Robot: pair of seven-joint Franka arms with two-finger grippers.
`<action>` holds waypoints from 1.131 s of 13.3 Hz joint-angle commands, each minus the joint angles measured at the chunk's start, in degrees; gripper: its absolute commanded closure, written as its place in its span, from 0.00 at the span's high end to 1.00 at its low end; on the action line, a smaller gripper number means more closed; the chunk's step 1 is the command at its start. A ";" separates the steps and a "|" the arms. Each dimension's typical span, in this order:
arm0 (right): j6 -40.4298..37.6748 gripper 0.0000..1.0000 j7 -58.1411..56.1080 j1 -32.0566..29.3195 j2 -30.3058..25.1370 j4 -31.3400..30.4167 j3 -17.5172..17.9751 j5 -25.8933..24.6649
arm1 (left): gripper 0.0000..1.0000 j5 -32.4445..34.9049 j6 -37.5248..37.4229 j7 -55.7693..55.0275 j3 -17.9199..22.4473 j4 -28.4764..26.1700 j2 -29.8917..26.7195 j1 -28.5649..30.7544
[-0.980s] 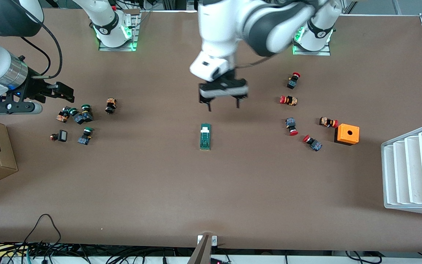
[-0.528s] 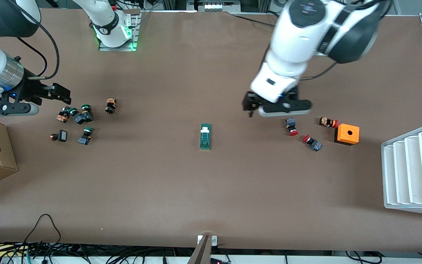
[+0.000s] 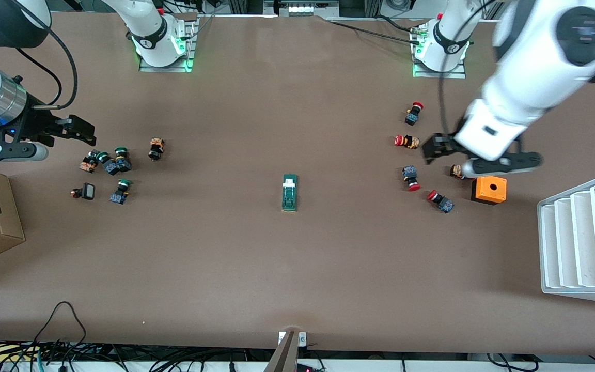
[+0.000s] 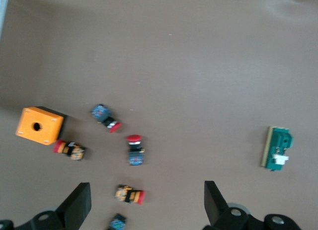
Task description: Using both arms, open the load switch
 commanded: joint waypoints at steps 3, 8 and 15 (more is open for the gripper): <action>-0.52 0.99 -0.03 -0.34 0.32 2.33 0.45 -0.84 | 1.00 -2.65 -4.72 8.47 7.14 -2.82 -5.29 0.59; -0.78 0.99 -0.65 -0.87 3.12 6.27 0.18 -1.54 | 1.00 -2.57 -7.80 17.97 11.81 -2.38 -6.62 5.31; -0.34 0.99 0.06 1.06 4.36 6.46 0.62 -6.46 | 1.00 -1.60 -13.16 16.23 4.87 1.22 -6.98 12.01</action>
